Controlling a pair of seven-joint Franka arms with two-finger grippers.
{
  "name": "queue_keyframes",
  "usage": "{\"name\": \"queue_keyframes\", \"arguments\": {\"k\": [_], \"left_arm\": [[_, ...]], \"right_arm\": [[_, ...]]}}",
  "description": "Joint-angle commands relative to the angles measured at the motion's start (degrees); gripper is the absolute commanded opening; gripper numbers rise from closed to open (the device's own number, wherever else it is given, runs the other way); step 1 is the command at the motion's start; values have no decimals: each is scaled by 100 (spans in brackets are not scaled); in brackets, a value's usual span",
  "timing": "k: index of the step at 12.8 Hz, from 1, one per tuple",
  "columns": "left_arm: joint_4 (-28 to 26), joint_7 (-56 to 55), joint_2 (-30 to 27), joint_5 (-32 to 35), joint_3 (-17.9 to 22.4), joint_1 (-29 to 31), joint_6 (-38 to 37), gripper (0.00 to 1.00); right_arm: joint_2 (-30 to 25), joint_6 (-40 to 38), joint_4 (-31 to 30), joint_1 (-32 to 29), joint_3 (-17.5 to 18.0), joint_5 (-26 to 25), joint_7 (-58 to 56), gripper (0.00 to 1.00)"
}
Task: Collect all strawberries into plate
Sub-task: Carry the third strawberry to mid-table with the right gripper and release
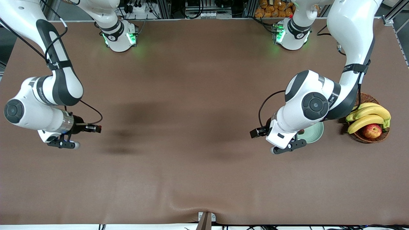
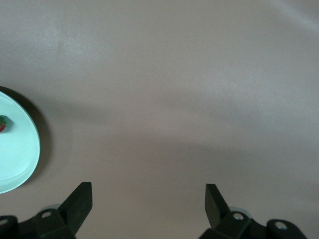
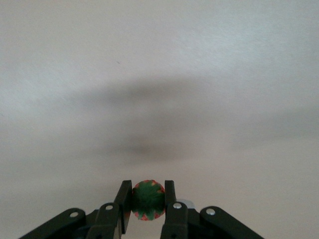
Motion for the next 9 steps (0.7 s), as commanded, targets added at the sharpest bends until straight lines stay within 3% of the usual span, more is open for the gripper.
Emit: {"name": "queue_keyframes", "arguments": {"k": [1, 6, 9], "left_arm": [[153, -61, 46, -17, 50, -43, 30, 100], [127, -96, 63, 247, 41, -60, 30, 100], [109, -105, 168, 256, 50, -139, 56, 100]], "right_arm": [[522, -275, 943, 604, -44, 172, 1261, 0], [1296, -196, 1990, 1721, -53, 981, 3485, 0], [1744, 888, 2255, 2529, -44, 990, 4936, 0]]}}
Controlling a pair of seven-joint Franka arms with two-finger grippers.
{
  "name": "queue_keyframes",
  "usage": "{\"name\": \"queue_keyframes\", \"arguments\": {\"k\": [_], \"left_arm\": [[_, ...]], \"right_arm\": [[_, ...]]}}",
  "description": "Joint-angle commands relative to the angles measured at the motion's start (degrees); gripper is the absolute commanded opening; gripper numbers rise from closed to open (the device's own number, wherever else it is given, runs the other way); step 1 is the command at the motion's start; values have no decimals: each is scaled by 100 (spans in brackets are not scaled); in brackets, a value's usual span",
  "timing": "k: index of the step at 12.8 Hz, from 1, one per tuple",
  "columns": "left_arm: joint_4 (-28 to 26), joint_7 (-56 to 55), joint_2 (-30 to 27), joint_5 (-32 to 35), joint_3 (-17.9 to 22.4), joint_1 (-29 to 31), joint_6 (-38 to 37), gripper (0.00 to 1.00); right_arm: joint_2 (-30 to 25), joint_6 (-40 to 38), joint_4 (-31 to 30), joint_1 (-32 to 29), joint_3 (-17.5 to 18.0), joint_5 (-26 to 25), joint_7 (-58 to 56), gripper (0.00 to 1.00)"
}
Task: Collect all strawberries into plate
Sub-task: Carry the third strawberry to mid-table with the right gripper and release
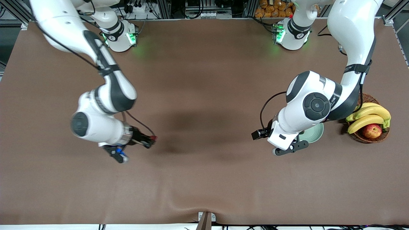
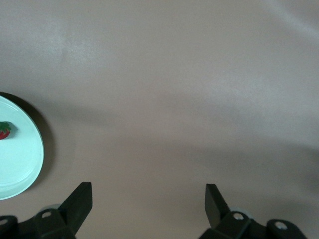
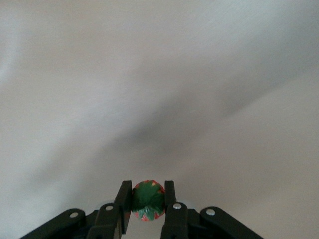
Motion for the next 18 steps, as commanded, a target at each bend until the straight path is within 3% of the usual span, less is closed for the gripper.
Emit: {"name": "queue_keyframes", "arguments": {"k": [1, 3, 9, 13, 14, 15, 16, 17, 18], "left_arm": [[25, -105, 130, 200, 38, -138, 30, 100], [-133, -105, 112, 236, 47, -68, 30, 100], [-204, -296, 121, 236, 55, -59, 21, 100], [-256, -843, 191, 236, 47, -138, 21, 100], [-283, -843, 191, 236, 47, -112, 21, 100], [-300, -843, 191, 236, 47, -85, 21, 100], [-309, -843, 191, 236, 47, -77, 21, 100], [-327, -843, 174, 236, 47, -42, 21, 100], [-327, -843, 174, 236, 47, -41, 13, 100]], "right_arm": [[561, 924, 406, 688, -60, 136, 1077, 0], [868, 1664, 501, 1136, -60, 136, 1675, 0], [1861, 2843, 1266, 2297, -60, 136, 3179, 0], [2152, 3354, 1337, 2833, -60, 136, 3383, 8], [2170, 3433, 1337, 2939, -60, 127, 3453, 16], [2197, 3486, 1346, 3045, -60, 119, 3654, 43], [2197, 3513, 1346, 3115, -69, 118, 3812, 78], [2197, 3513, 1346, 3142, -69, 110, 3910, 98], [2197, 3513, 1337, 3238, -112, 66, 3893, 100]]}}
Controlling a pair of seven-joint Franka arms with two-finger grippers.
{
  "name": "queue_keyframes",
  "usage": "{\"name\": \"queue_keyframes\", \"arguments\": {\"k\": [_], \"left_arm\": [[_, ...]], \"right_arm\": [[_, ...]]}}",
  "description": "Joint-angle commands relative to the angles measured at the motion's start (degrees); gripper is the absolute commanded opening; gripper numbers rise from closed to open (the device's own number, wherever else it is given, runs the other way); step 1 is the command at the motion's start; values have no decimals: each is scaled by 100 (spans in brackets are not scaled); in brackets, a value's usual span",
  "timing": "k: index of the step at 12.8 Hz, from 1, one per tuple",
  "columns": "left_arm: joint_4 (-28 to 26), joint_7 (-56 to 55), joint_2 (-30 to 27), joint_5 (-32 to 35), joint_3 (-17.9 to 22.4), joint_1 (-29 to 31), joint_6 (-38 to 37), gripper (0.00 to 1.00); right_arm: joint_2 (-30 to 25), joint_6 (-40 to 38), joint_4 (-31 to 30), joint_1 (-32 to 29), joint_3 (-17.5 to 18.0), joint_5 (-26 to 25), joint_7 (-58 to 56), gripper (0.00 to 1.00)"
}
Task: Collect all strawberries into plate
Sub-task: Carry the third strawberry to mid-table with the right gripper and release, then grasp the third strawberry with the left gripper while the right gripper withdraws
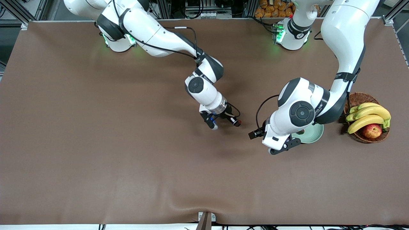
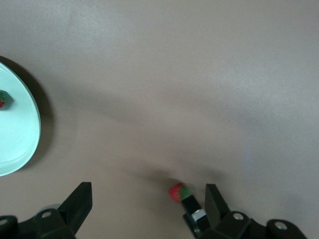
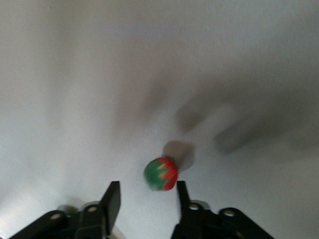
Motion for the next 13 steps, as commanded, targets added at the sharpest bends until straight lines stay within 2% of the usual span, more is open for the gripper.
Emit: {"name": "queue_keyframes", "arguments": {"k": [1, 5, 10, 13], "left_arm": [[-52, -136, -32, 126, -30, 40, 4, 100], [-175, -145, -23, 126, -30, 57, -22, 100], [-192, -49, 292, 170, -30, -83, 39, 100], [-192, -75, 468, 406, -21, -407, 118, 100]], "right_arm": [[104, -27, 243, 140, -151, 3, 133, 100], [-159, -316, 234, -369, -178, 3, 45, 100], [-748, -1799, 234, -1404, -169, 12, -884, 100], [-916, -2573, 234, -2021, -161, 12, -1543, 100]]}}
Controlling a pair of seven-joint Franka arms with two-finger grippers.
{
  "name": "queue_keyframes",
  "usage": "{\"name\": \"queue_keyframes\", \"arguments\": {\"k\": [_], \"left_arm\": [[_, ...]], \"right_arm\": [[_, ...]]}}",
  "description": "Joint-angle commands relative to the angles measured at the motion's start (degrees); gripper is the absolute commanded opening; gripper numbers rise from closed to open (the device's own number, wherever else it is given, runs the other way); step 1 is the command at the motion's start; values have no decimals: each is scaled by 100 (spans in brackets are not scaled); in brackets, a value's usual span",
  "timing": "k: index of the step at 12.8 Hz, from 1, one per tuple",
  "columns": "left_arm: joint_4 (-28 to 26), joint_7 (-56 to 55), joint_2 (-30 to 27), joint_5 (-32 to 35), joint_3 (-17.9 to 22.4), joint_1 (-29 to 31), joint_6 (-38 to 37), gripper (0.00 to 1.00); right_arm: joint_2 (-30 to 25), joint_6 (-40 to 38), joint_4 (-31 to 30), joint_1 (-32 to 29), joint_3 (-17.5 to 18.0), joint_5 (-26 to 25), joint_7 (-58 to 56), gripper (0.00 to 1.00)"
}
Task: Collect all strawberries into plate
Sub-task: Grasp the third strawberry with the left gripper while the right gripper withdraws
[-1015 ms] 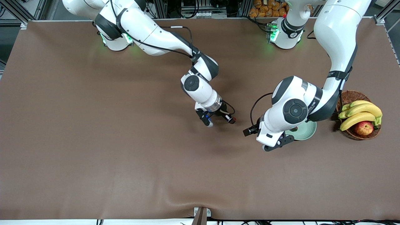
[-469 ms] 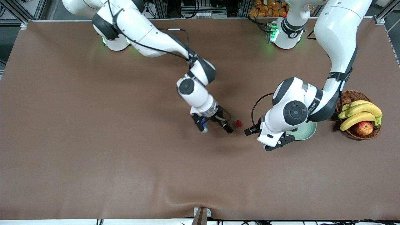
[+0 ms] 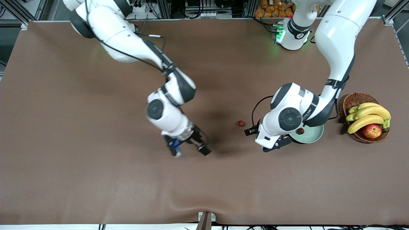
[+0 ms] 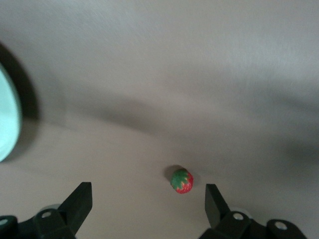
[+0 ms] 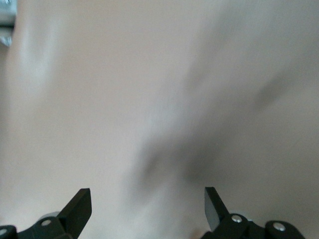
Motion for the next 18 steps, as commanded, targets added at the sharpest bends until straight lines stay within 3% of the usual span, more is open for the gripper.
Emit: {"name": "queue_keyframes", "arguments": {"k": [1, 10, 12, 14, 16, 18], "left_arm": [[47, -146, 175, 482, -13, -264, 134, 100], [-15, -1288, 773, 870, -4, -782, 653, 100], [-32, -1464, 835, 922, 5, -809, 715, 98], [-129, -1517, 861, 1107, 5, -809, 732, 82], [-208, -1535, 861, 1195, 5, -801, 732, 71], [-278, -1535, 861, 1353, 5, -766, 732, 71]], "right_arm": [[-315, -772, -99, -546, 76, 7, -747, 100], [-1677, -3954, -143, -2761, 84, -11, -4466, 100], [-2168, -4630, -134, -2860, -64, -107, -4521, 100], [-2705, -5150, -117, -2659, -171, -885, -4651, 100], [-3188, -5660, -221, -2710, -205, -1013, -5369, 100], [-3776, -5715, -527, -2588, -520, -1056, -5874, 100]]}}
